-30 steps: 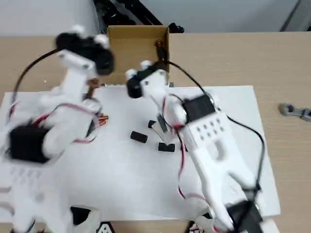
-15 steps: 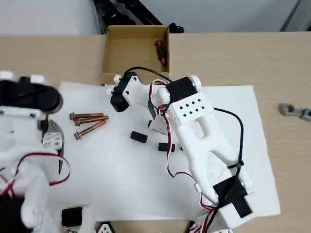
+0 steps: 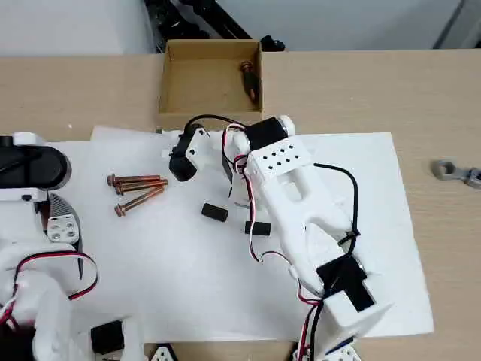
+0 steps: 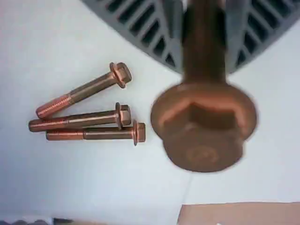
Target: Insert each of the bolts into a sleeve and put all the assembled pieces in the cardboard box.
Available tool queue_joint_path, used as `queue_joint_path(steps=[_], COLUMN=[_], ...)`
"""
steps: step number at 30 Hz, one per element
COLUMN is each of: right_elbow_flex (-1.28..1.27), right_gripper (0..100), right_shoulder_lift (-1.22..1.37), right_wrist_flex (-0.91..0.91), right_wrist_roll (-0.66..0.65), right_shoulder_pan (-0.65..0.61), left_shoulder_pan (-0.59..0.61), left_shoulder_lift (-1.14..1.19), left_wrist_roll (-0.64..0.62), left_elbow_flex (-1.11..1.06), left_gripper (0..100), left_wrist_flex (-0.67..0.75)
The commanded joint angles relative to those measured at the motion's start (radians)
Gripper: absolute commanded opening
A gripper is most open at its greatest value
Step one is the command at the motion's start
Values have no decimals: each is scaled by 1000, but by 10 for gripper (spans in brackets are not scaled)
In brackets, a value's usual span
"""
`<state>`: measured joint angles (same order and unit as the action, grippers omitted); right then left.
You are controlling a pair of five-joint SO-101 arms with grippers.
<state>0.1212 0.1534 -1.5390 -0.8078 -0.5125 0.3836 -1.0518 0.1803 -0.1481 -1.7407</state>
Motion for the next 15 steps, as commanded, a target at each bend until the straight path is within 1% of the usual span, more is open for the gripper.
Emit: queue_joint_path(steps=[1, 3, 6, 12, 15], right_elbow_flex=[41, 43, 58, 84, 84], right_gripper=[102, 130, 130, 132, 133], right_shoulder_lift=[-4, -4, -2, 5, 48], right_wrist_flex=[15, 13, 7, 15, 10], right_wrist_roll=[-34, -41, -43, -43, -43], right_shoulder_pan=[-2, -2, -1, -1, 1], left_shoulder_pan=[5, 5, 0, 0, 0], left_shoulder_lift=[-3, -5, -5, -5, -5], left_wrist_roll=[-2, -14, -52, -52, -52], left_elbow_flex=[-31, -70, -96, -99, -99], left_gripper=[6, 6, 6, 6, 6], left_wrist_flex=[-3, 0, 3, 18, 18])
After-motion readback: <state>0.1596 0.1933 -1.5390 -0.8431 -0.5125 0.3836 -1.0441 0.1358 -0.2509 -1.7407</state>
